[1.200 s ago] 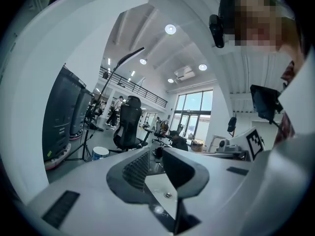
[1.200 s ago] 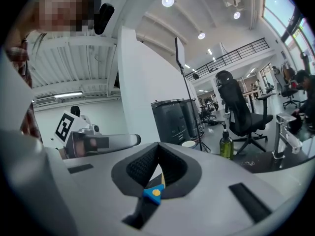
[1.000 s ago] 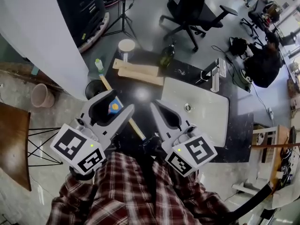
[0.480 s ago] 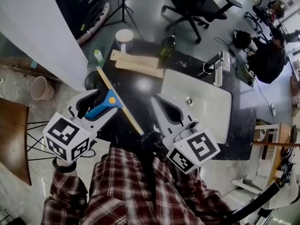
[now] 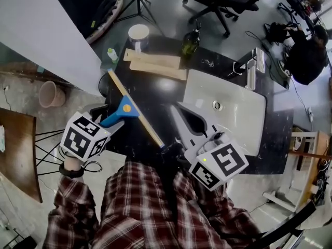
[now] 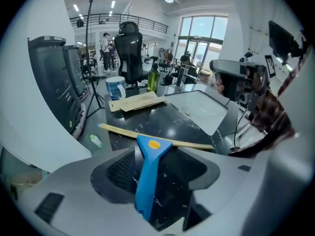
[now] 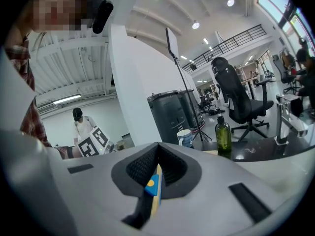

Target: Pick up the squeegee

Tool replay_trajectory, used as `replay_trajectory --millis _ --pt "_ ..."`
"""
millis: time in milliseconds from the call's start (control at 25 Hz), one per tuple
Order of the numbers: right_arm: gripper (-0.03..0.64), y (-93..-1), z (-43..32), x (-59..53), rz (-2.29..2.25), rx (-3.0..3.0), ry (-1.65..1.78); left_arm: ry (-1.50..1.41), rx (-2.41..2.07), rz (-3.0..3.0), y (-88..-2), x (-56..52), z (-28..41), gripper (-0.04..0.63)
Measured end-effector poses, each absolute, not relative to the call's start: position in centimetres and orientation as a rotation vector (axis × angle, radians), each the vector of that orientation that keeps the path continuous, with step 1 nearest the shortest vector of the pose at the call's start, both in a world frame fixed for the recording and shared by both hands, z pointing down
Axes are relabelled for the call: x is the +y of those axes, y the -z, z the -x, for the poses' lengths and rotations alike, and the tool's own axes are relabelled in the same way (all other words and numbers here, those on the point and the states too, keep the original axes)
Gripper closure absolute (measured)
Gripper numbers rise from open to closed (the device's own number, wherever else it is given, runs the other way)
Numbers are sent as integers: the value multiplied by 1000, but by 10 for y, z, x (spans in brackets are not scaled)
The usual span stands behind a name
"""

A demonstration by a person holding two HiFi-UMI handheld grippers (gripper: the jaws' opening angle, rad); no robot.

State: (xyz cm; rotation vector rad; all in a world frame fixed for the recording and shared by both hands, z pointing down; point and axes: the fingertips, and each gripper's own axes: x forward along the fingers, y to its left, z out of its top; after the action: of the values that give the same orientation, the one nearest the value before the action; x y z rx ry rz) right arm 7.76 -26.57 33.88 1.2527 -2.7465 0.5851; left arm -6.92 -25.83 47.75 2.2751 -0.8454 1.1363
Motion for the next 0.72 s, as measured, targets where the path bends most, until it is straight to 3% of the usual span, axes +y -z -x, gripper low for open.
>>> replay_trajectory --millis 720 --pt "606 -368 -91 -263 -1265 -2692 -700 -1517 -720 -2157 -545 -255 68 344"
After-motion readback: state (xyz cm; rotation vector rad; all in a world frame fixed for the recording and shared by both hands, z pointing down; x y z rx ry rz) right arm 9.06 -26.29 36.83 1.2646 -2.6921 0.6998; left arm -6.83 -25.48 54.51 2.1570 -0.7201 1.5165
